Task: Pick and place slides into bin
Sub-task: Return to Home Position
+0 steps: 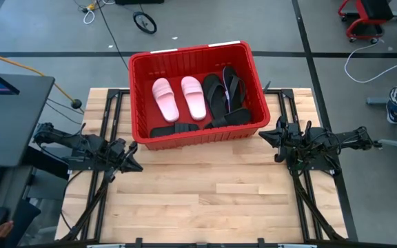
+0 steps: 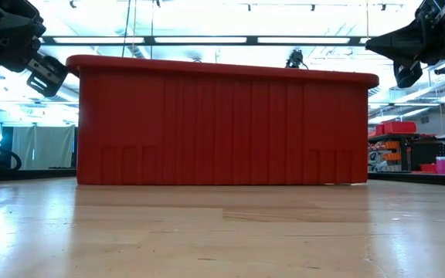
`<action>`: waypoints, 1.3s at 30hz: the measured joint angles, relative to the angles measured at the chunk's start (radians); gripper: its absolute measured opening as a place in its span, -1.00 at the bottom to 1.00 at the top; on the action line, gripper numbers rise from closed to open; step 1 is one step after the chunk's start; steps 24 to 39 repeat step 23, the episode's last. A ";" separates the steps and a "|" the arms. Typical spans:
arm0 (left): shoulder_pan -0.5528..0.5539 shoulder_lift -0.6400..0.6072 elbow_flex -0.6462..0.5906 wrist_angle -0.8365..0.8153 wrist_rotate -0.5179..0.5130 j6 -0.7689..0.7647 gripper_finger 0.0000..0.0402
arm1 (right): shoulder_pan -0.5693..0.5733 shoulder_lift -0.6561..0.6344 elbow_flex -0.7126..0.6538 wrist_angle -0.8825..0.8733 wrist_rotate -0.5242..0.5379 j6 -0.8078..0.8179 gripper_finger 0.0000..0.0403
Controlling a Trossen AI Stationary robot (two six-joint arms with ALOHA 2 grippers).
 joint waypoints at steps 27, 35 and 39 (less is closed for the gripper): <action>0.000 0.000 0.000 0.000 0.000 0.000 -0.89 | 0.000 0.000 0.000 0.000 0.000 0.000 -0.93; 0.000 0.000 0.000 0.000 0.000 0.000 -0.89 | 0.000 0.000 0.000 0.000 0.000 0.000 -0.93; 0.000 0.000 0.000 0.000 0.000 0.000 -0.89 | 0.000 0.000 0.000 0.000 0.000 0.000 -0.93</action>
